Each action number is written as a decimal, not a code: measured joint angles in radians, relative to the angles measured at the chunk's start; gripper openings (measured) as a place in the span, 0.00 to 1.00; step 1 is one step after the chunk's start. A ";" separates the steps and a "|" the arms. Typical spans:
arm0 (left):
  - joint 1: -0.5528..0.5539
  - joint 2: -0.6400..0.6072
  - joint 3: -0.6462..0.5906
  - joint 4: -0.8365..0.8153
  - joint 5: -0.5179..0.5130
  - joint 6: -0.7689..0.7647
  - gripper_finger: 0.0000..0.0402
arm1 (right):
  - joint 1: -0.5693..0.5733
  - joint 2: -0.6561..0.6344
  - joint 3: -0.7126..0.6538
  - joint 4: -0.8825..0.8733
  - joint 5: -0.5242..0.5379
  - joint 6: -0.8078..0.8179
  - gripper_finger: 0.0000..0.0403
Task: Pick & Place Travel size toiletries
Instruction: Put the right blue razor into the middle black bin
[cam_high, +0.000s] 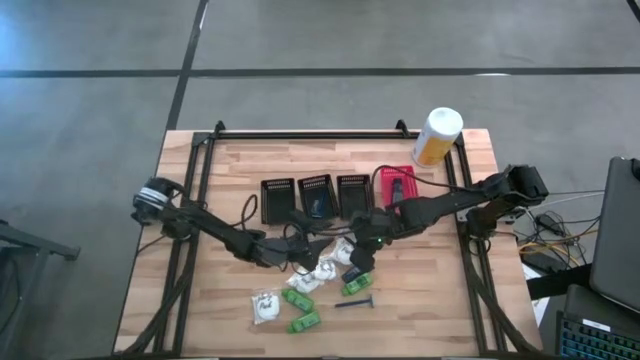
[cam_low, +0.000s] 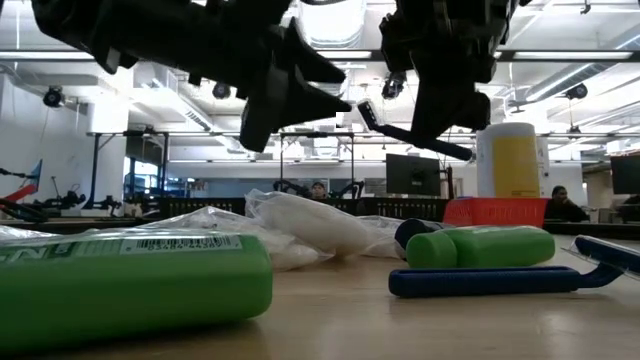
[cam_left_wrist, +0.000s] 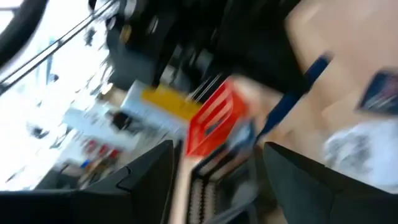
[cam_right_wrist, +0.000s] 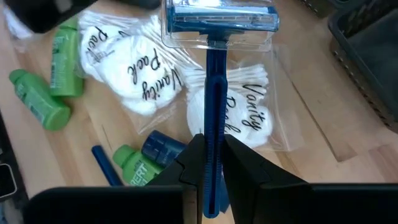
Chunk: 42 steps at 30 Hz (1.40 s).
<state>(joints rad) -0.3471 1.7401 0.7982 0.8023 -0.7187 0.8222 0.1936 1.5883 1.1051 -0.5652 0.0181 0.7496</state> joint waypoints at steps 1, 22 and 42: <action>0.000 0.000 0.000 -0.008 0.029 -0.009 0.63 | 0.000 0.000 -0.001 0.006 0.000 -0.001 0.09; 0.014 0.009 0.015 -0.034 0.153 -0.084 0.63 | 0.000 0.000 -0.002 0.055 0.000 -0.030 0.09; 0.016 0.010 0.015 -0.082 0.165 -0.128 0.63 | 0.000 0.000 0.001 0.053 0.006 -0.046 0.09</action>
<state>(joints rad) -0.3313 1.7496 0.8132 0.7200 -0.5541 0.6941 0.1932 1.5879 1.1057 -0.5117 0.0242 0.7033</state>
